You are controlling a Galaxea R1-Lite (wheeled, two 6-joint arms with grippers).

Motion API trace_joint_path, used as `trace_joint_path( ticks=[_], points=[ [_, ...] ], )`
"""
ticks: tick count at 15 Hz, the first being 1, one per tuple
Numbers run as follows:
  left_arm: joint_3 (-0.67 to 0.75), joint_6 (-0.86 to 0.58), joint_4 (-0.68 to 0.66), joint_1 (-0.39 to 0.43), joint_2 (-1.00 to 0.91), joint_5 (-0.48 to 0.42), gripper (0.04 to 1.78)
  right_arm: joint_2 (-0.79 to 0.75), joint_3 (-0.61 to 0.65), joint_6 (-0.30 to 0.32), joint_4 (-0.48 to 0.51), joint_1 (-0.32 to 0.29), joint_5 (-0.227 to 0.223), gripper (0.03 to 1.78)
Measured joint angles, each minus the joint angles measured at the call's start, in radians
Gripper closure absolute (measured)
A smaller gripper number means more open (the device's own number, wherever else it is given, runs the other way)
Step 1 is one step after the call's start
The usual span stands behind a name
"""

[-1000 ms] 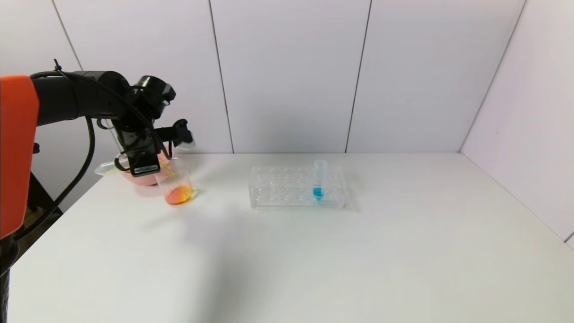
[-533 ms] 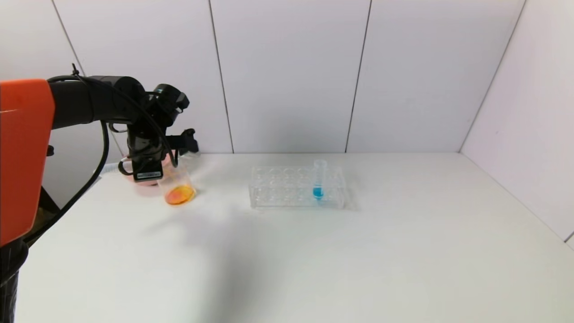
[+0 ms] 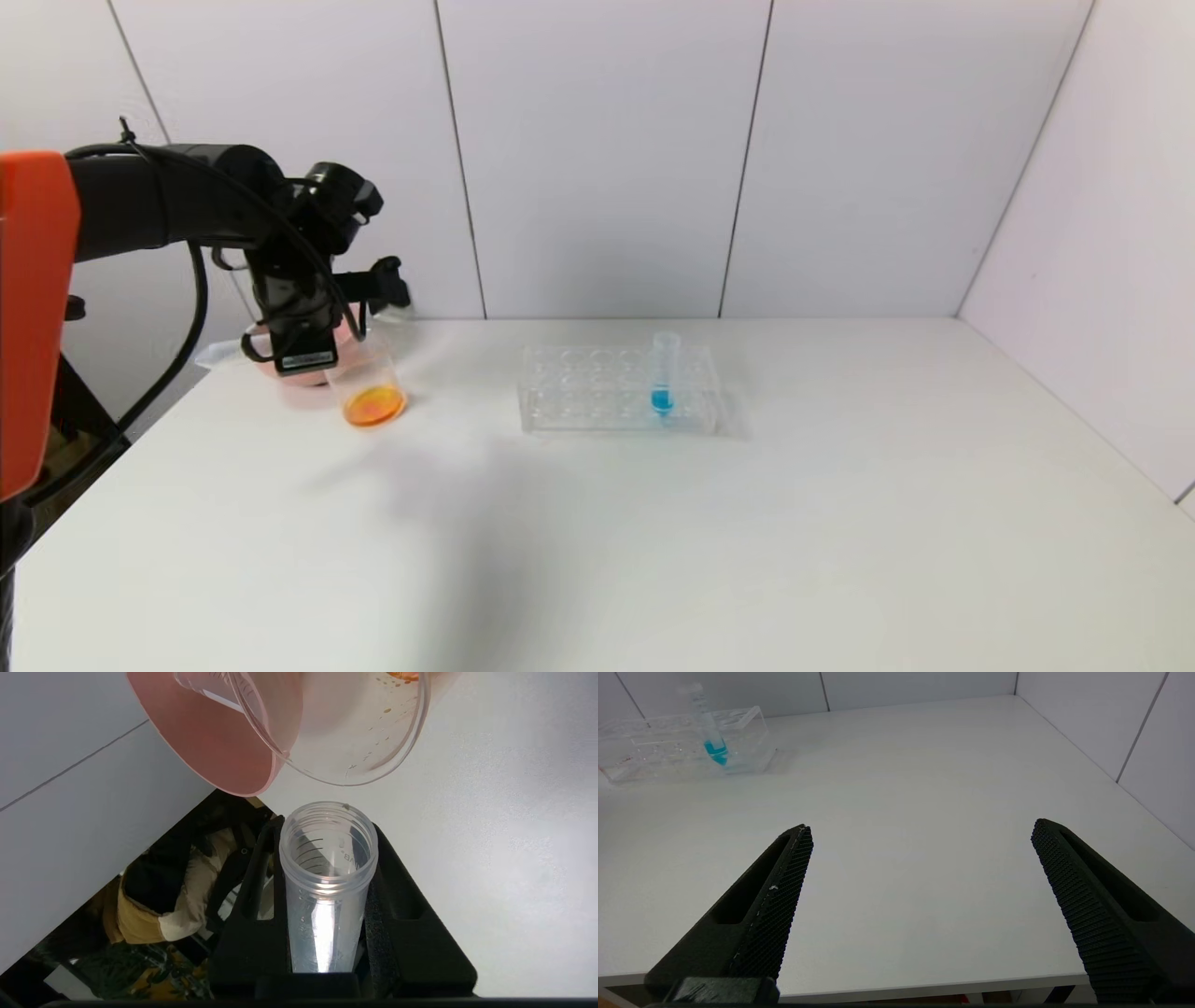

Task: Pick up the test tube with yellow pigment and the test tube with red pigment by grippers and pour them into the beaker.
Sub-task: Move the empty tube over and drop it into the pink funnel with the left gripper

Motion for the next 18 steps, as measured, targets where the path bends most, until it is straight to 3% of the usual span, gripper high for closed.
trace_joint_path(
  ticks=[3, 6, 9, 11, 14, 18],
  points=[
    [0.001, -0.087, -0.029, 0.047, -0.048, -0.164, 1.35, 0.0, 0.0, 0.0, 0.0, 0.0, 0.0, 0.1],
    [0.002, -0.27, -0.131, 0.087, -0.085, -0.27, 1.35, 0.0, 0.0, 0.0, 0.0, 0.0, 0.0, 0.1],
    [0.03, -0.547, -0.191, 0.101, -0.127, -0.303, 1.35, 0.0, 0.0, 0.0, 0.0, 0.0, 0.0, 0.1],
    [0.125, -0.699, -0.275, 0.113, -0.169, -0.302, 1.35, 0.0, 0.0, 0.0, 0.0, 0.0, 0.0, 0.1],
    [0.385, -0.82, -0.567, 0.131, -0.245, -0.301, 1.35, 0.0, 0.0, 0.0, 0.0, 0.0, 0.0, 0.1],
    [0.774, -0.879, -1.087, 0.173, -0.35, -0.282, 1.35, 0.0, 0.0, 0.0, 0.0, 0.0, 0.0, 0.1]
  ],
)
